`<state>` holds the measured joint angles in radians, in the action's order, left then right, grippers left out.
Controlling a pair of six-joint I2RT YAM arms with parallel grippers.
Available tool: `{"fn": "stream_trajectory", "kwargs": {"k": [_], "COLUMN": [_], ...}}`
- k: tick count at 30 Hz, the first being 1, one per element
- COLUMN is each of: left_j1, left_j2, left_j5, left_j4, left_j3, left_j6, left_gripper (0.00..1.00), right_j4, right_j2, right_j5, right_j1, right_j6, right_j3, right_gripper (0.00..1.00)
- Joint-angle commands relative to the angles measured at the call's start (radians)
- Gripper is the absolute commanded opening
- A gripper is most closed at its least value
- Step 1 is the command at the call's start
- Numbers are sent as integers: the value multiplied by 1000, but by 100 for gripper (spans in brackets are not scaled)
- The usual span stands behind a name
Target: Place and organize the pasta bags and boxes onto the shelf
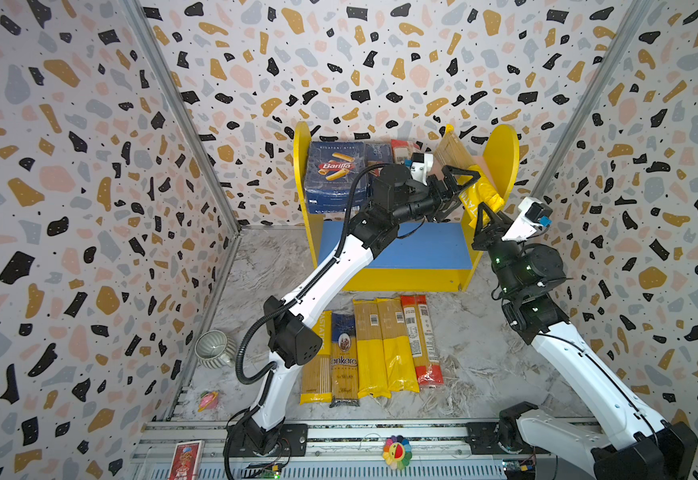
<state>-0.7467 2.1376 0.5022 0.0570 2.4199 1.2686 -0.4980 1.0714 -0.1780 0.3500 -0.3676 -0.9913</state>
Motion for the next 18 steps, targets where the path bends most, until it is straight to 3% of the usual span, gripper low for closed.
{"fn": "stream_trajectory", "kwargs": {"k": [1,14,18], "left_j1": [27,5,-17], "left_j2": [-45,-65,-72], "left_j5": [20,129,179], "left_j4": [-31,-129,-161], "left_j3": [-13,-16,-4], "left_j6": [-10,-11,-12], "left_gripper": [100,100,100], "right_j4": [-29,21,52], "right_j2": [2,33,43], "right_j5": [-111,-72,-44], "right_j1": [-18,-16,-16], "right_j6": [44,45,26], "right_j3": [-6,-33,-50], "right_gripper": [0,1,23]}}
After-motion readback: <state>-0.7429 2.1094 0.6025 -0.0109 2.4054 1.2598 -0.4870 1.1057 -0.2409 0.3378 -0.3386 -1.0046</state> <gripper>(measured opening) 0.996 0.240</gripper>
